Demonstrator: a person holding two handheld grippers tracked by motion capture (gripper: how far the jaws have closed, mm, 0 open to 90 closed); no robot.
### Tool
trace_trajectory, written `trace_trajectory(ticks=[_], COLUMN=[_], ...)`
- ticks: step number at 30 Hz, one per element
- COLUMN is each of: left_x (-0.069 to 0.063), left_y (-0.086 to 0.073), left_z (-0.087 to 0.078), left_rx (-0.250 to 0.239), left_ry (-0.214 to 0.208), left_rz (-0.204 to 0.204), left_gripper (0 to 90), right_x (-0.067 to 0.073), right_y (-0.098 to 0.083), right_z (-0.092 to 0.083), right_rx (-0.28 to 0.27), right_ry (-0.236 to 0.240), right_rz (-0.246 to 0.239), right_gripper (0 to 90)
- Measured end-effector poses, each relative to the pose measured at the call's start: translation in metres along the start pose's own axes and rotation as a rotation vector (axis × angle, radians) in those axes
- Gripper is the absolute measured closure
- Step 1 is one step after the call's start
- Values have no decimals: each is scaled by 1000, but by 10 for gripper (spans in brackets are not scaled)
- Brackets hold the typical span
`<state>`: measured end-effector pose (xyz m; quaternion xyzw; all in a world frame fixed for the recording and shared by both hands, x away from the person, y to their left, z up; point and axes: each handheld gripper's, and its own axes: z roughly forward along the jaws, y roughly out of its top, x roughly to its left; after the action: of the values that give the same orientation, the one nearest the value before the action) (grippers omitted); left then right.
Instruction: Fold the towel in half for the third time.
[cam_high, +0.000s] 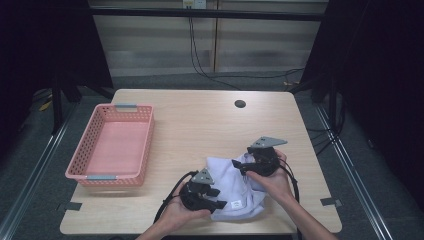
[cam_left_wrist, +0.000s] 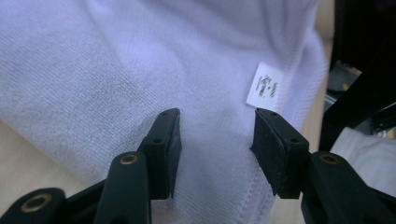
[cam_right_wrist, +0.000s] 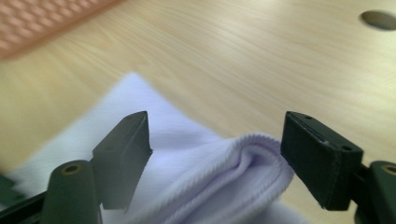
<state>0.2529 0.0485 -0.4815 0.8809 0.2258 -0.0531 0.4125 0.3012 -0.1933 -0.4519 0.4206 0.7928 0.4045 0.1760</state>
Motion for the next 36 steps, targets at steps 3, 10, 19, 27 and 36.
trace_trajectory(ticks=[3,10,19,27,36], left_x=[3,-1,0,0,-8], left_y=[-3,-3,-32,-27,-24], left_z=[0,-1,-33,-12,-5], left_rx=[-12,-12,-16,39,76], left_ry=[-1,23,54,27,106], left_rz=[-5,8,-38,-35,45], left_gripper=[520,508,318,232,348], right_x=[-8,-42,-49,-50,-41], right_y=[-13,-51,-40,-36,-39], right_z=[7,-7,-1,25,24], right_rx=[55,130,90,157,189], right_ry=[-40,-2,106,195,215], right_rz=[-10,53,55,54,-1], right_gripper=[285,356,204,174,288])
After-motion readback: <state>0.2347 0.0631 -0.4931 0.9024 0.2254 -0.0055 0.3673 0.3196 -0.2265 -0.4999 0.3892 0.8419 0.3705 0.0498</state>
